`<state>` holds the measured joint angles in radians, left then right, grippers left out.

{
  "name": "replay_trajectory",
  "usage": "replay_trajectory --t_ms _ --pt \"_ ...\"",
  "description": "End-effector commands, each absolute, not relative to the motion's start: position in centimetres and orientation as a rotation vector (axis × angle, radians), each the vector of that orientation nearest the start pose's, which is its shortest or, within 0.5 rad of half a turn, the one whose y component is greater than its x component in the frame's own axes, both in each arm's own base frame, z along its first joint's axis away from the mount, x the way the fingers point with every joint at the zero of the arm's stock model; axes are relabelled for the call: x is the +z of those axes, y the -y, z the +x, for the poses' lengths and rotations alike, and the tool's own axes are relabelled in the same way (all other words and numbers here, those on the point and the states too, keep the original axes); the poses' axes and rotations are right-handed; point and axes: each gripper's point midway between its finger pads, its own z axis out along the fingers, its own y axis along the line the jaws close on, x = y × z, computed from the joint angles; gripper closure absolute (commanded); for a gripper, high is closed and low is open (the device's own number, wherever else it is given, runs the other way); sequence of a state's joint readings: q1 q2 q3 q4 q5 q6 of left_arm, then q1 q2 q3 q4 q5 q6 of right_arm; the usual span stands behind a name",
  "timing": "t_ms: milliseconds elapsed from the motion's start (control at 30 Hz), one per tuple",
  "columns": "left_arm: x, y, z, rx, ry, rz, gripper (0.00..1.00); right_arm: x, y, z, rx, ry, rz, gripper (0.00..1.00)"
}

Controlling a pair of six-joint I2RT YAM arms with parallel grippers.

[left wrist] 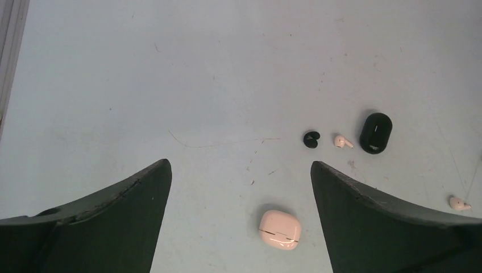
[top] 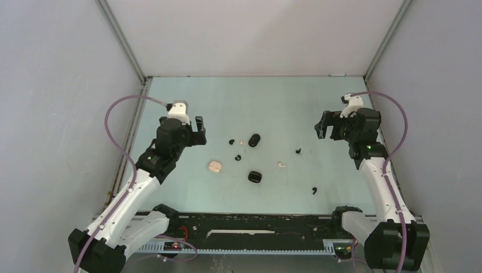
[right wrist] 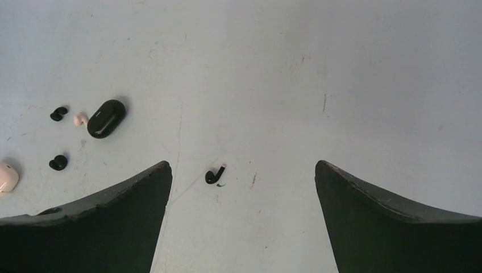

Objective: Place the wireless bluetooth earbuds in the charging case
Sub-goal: Pick up the charging case.

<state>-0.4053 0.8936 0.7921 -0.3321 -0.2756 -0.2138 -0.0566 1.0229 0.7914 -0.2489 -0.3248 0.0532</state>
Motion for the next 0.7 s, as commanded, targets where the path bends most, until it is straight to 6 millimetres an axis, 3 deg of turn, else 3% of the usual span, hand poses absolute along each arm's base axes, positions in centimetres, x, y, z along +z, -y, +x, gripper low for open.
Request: replay_trajectory --t_ms 0,133,300,500,667 --pt "22.6 9.8 29.8 -0.214 -1.954 0.035 0.00 21.1 -3.8 34.1 0.307 -1.974 -0.097 0.01" --pt "24.1 11.4 29.4 -0.327 -1.915 0.072 0.00 20.0 -6.2 32.2 0.355 -1.950 -0.461 0.06" --pt "24.4 8.5 29.7 -0.225 -1.882 -0.141 0.00 20.1 -9.8 29.4 0.529 -1.843 -0.706 0.09" --pt "22.2 10.4 29.4 -0.278 -1.965 -0.001 0.05 19.3 -13.8 27.8 0.600 -1.793 -0.904 0.18" --pt "20.6 12.2 29.6 -0.345 -2.054 0.052 0.12 17.4 -17.2 26.5 0.671 -1.815 -1.063 0.28"
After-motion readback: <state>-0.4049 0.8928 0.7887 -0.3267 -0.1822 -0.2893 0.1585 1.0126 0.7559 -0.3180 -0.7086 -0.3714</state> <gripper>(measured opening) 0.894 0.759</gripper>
